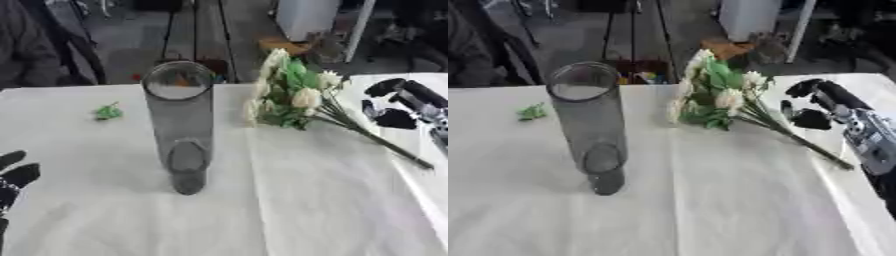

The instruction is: Arrange flowers into the vase.

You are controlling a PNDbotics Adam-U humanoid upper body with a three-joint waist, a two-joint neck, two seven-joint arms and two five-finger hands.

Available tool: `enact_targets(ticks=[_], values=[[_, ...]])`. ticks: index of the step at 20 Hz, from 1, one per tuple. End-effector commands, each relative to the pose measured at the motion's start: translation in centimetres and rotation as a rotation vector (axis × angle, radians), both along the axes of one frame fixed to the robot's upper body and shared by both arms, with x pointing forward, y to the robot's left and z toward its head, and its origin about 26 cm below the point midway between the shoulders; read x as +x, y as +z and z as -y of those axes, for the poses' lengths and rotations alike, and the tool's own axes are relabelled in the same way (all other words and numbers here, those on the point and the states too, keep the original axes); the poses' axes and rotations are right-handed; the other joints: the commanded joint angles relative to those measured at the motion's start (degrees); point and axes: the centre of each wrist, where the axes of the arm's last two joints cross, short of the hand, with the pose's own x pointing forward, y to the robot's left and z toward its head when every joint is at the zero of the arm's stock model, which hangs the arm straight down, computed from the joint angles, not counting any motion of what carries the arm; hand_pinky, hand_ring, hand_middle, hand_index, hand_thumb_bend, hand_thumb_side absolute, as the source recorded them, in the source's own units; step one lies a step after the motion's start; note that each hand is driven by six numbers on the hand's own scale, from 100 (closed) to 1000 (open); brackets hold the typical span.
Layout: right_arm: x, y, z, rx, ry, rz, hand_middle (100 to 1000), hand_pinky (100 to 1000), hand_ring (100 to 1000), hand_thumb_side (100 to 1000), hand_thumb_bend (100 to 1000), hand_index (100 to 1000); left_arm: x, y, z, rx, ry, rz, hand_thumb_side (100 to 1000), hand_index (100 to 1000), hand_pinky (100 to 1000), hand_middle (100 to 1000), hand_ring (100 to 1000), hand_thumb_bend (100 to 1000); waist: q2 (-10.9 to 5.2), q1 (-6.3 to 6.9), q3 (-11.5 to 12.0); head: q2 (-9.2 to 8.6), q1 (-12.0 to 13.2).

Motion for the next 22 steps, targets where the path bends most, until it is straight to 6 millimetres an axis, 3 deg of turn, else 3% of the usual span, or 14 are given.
enact_targets(ticks=[1, 22], values=[[0.1, 1.5, 0.7, -0.027, -0.011, 0.023, 706, 742, 816, 486, 171, 800, 0.1, 0.8, 0.2, 0.001, -0.017, 0.027, 618, 840, 860, 810, 787, 889, -0.69, -0.09, 0.36, -0.9, -0.36], [-0.3, -0.2, 3.1, 0.064, -0.045, -0.016, 747, 755, 868, 519, 199, 821, 0.4, 1.2, 1.1, 0.003, -0.075, 0.038, 618, 840, 858, 810, 788, 894, 0.45, 0.25, 3.67, -1.39, -1.18]])
